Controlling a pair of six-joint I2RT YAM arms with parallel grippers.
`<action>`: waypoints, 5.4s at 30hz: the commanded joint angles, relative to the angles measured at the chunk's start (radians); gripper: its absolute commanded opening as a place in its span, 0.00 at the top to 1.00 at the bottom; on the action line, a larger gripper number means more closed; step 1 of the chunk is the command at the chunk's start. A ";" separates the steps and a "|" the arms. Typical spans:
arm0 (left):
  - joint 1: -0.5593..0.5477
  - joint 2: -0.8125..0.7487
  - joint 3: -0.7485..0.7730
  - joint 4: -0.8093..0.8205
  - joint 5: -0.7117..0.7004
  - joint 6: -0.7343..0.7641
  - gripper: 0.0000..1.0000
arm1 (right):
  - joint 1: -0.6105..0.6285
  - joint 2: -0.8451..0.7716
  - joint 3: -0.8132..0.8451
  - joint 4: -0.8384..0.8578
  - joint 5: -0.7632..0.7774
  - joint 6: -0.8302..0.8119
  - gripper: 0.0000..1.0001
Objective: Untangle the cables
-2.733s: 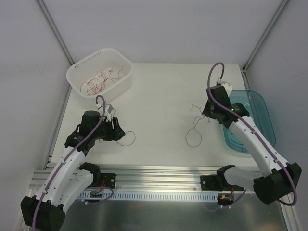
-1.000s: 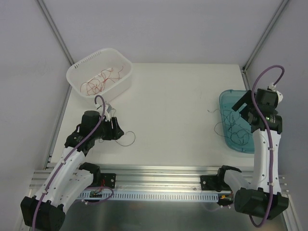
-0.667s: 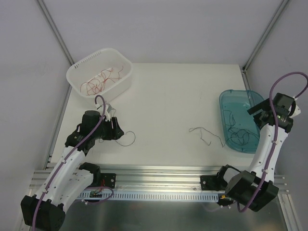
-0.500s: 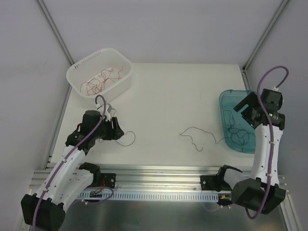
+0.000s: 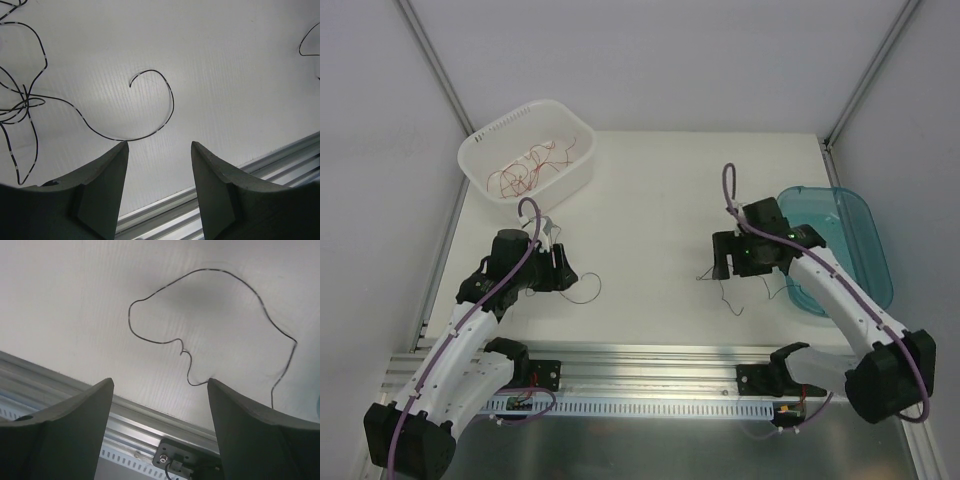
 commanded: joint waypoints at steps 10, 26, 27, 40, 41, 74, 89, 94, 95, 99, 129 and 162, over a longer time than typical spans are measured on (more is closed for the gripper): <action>-0.004 -0.001 0.013 -0.013 -0.013 -0.001 0.46 | 0.147 0.317 0.053 0.110 -0.009 -0.238 0.21; -0.003 0.005 0.017 -0.013 -0.007 0.002 0.46 | 0.167 0.183 0.212 -0.049 0.231 -0.301 0.99; -0.004 0.006 0.017 -0.011 -0.006 0.002 0.46 | 0.165 0.161 0.272 -0.076 0.260 -0.307 0.99; -0.003 -0.003 0.016 -0.014 0.002 0.002 0.46 | -0.091 -0.029 0.665 -0.026 0.963 -0.366 0.99; -0.001 -0.001 0.016 -0.014 0.005 0.002 0.46 | -0.182 -0.035 0.650 -0.004 0.953 -0.355 0.99; -0.001 0.000 0.016 -0.014 0.002 0.006 0.46 | -0.840 0.016 0.167 0.045 0.212 0.285 0.00; 0.029 0.104 0.026 -0.042 -0.246 -0.203 0.44 | -0.565 -0.265 0.167 -0.056 -0.310 0.020 0.00; 0.056 0.180 0.081 -0.115 -0.496 -0.304 0.45 | -0.401 -0.337 0.078 -0.059 -0.354 -0.010 0.00; 0.062 0.192 0.085 -0.119 -0.521 -0.310 0.45 | -0.383 -0.348 0.038 -0.056 -0.356 -0.004 0.00; 0.118 0.250 0.126 -0.141 -0.572 -0.304 0.45 | -0.268 -0.405 -0.055 0.002 -0.362 0.022 0.00; -0.590 0.497 0.531 -0.137 -0.363 -0.356 1.00 | 0.254 -0.299 -0.306 0.505 -0.068 0.319 0.02; -0.636 0.458 0.315 0.012 -0.314 -0.433 1.00 | 0.496 0.264 -0.321 1.127 -0.043 0.463 0.41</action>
